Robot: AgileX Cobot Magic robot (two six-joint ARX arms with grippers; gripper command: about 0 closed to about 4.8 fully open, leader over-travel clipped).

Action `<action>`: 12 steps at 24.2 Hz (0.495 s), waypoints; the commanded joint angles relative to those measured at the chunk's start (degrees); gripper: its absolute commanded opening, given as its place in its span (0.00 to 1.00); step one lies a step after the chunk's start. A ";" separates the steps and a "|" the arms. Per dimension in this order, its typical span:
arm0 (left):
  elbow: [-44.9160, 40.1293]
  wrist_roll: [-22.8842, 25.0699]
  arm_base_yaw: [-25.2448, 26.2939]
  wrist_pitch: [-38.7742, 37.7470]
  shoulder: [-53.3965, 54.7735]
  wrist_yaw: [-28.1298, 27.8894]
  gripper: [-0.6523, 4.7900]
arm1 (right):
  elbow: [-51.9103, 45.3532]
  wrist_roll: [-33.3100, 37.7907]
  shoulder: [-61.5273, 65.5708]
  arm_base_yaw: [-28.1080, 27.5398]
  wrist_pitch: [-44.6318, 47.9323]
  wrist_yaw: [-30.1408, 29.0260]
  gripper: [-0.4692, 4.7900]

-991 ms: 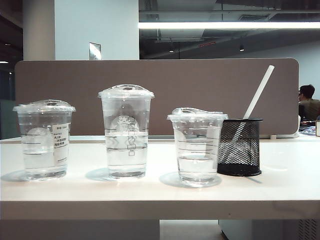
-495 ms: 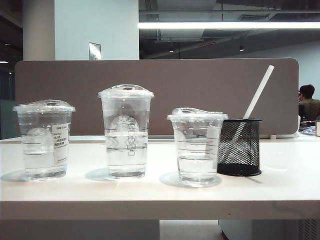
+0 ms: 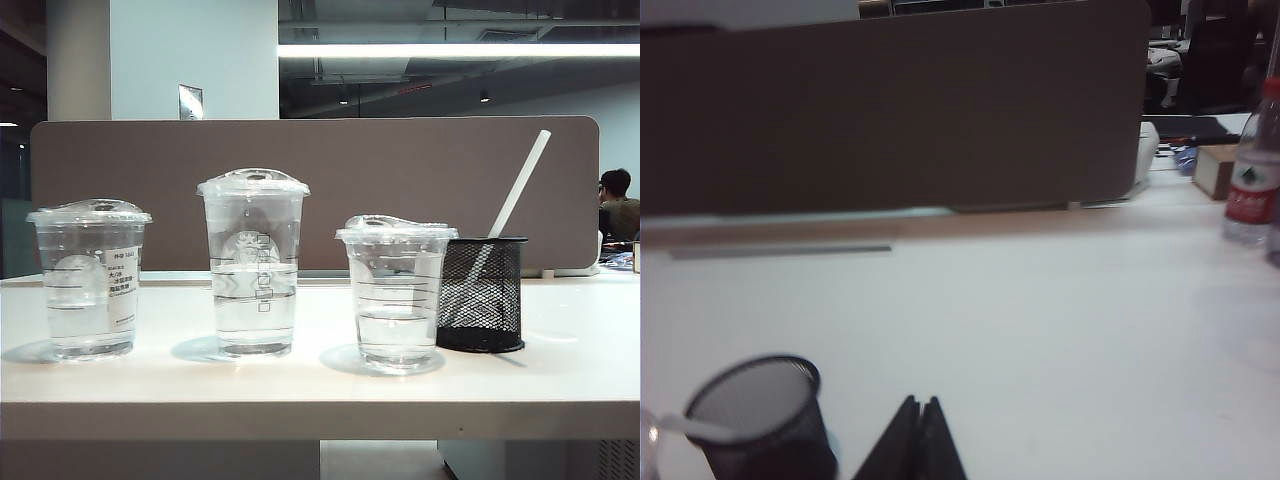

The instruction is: Pick up the straw and insert it into the small coffee cup.

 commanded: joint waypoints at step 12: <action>-0.13 0.35 0.11 2.23 0.13 0.24 0.11 | 16.02 -5.64 61.11 -0.87 23.87 -11.93 0.19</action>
